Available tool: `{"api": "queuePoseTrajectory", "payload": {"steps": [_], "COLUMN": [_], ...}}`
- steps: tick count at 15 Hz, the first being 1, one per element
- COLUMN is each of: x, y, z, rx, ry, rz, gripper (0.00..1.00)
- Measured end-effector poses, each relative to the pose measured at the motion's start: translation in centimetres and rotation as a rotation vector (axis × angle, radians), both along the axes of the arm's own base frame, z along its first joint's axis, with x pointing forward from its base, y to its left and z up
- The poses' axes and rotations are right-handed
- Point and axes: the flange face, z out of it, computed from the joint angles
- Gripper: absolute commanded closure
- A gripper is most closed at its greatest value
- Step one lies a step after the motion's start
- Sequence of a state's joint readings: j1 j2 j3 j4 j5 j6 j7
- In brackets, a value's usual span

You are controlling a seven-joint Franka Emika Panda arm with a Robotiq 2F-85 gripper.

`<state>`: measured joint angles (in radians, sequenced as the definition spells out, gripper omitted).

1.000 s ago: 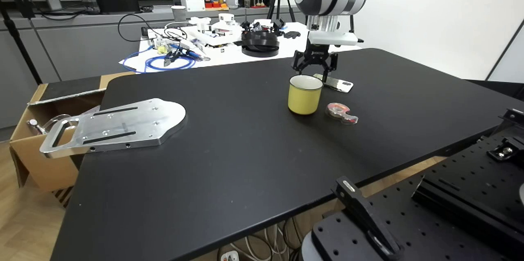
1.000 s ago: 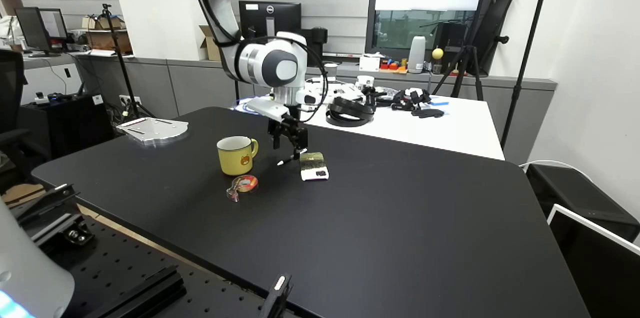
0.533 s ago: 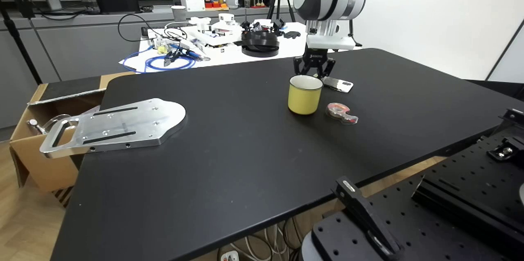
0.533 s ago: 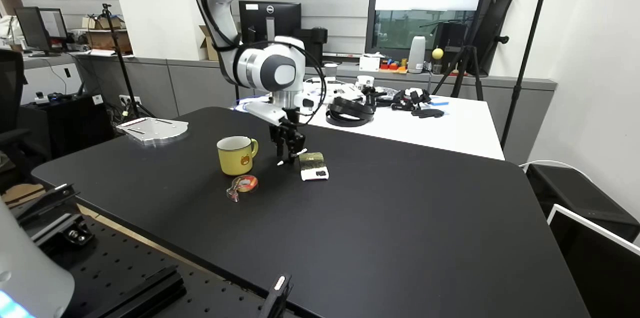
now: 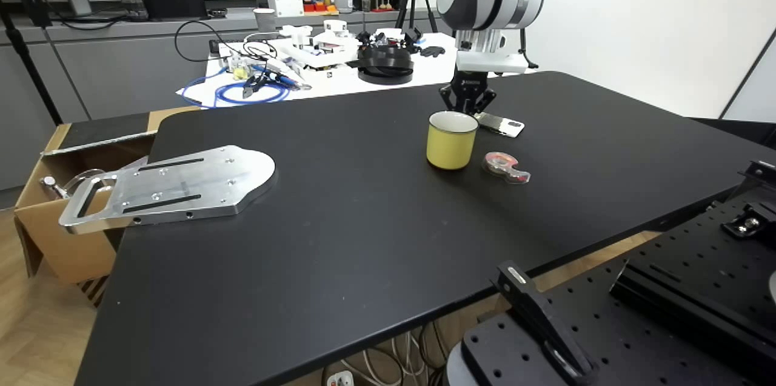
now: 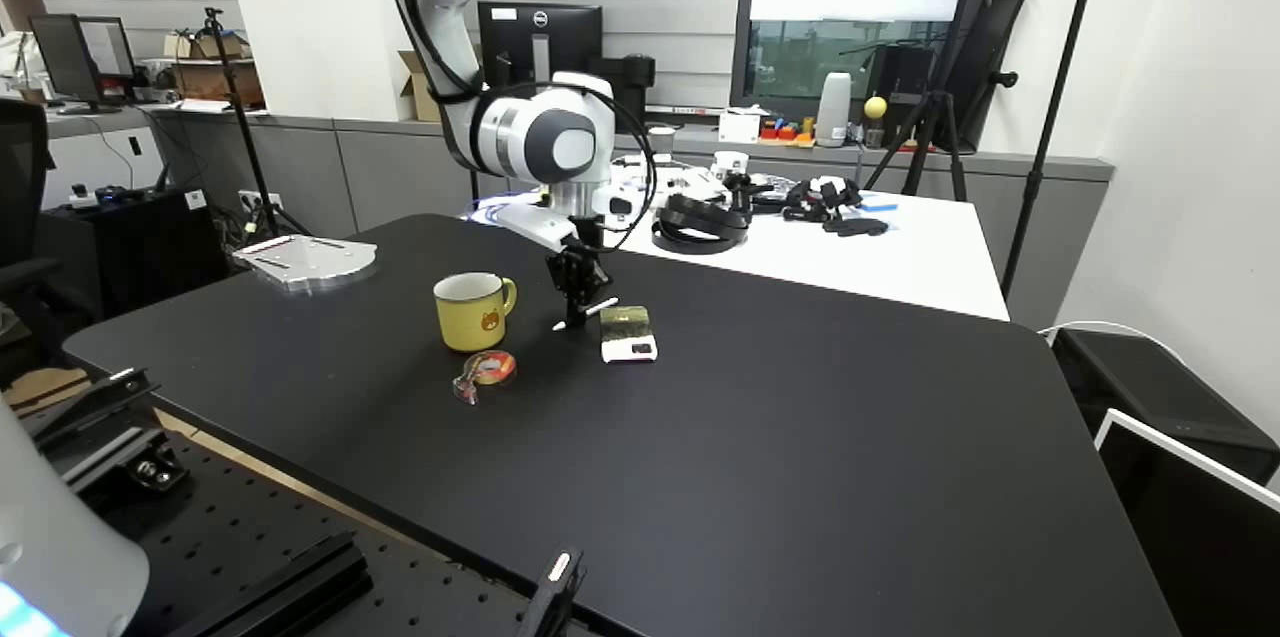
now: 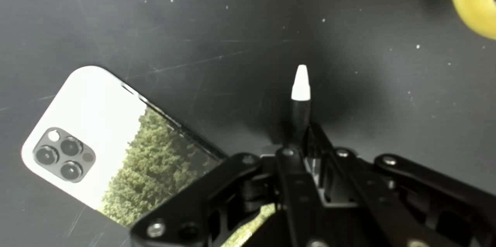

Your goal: Pick up the pen from the table and put it in the yellow cup. Pick up the pen from the yellow cup and put it on the table

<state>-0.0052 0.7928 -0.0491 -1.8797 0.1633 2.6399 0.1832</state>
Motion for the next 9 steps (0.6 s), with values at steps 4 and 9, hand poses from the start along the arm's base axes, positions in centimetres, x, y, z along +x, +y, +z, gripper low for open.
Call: {"api": "queuePoseTrajectory", "payload": {"steps": [4,9], "x": [0.6,3.1], "y": [-0.1,0.1], "z": [0.8,6.5], "rx": [0.006,0.024], "ry": [-0.016,-0.048], "rz": [-0.014,-0.015], "gripper": [0.97,0.97]}}
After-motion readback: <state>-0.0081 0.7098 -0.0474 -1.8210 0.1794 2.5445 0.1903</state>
